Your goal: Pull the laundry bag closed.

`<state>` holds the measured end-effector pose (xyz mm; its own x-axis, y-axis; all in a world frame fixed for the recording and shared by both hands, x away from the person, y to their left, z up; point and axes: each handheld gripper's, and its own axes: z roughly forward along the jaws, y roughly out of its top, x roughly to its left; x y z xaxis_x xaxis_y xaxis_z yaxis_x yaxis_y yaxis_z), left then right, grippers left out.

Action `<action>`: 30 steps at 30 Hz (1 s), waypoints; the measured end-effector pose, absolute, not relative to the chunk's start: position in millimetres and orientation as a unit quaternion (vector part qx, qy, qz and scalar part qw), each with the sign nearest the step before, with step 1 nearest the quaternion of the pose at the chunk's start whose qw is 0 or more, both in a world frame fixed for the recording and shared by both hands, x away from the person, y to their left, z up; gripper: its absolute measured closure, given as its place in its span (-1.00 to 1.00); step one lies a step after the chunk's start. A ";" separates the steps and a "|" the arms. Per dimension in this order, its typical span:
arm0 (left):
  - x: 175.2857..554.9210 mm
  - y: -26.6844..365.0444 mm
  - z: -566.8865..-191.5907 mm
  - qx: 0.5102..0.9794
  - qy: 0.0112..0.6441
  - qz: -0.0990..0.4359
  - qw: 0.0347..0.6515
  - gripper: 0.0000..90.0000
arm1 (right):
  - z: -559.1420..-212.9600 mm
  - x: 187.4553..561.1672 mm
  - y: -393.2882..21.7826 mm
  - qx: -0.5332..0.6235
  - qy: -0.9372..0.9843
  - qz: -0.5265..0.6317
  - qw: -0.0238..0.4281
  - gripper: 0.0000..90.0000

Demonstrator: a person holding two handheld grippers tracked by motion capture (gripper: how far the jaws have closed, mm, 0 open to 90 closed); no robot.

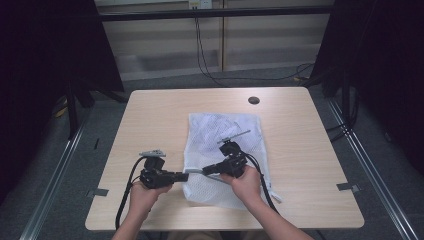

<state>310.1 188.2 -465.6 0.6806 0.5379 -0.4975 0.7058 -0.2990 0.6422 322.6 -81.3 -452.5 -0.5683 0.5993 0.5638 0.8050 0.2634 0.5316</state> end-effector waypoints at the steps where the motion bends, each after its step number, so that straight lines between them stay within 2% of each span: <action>1: 309.7 187.5 -465.6 0.800 0.389 -0.095 0.447 0.96 | -452.5 322.6 -81.3 -0.447 -0.785 -0.410 0.125 0.93; 17: 309.4 186.2 -465.8 0.803 0.385 -0.097 0.444 0.96 | -452.2 318.8 -90.6 -0.449 -0.785 -0.407 0.125 0.93; 21: 309.5 189.5 -464.7 0.799 0.392 -0.091 0.447 0.96 | -451.1 318.2 -94.7 -0.451 -0.790 -0.401 0.106 0.93; 30: 309.8 190.1 -464.9 0.801 0.391 -0.093 0.444 0.96 | -453.7 318.6 -104.7 -0.458 -0.784 -0.403 0.116 0.93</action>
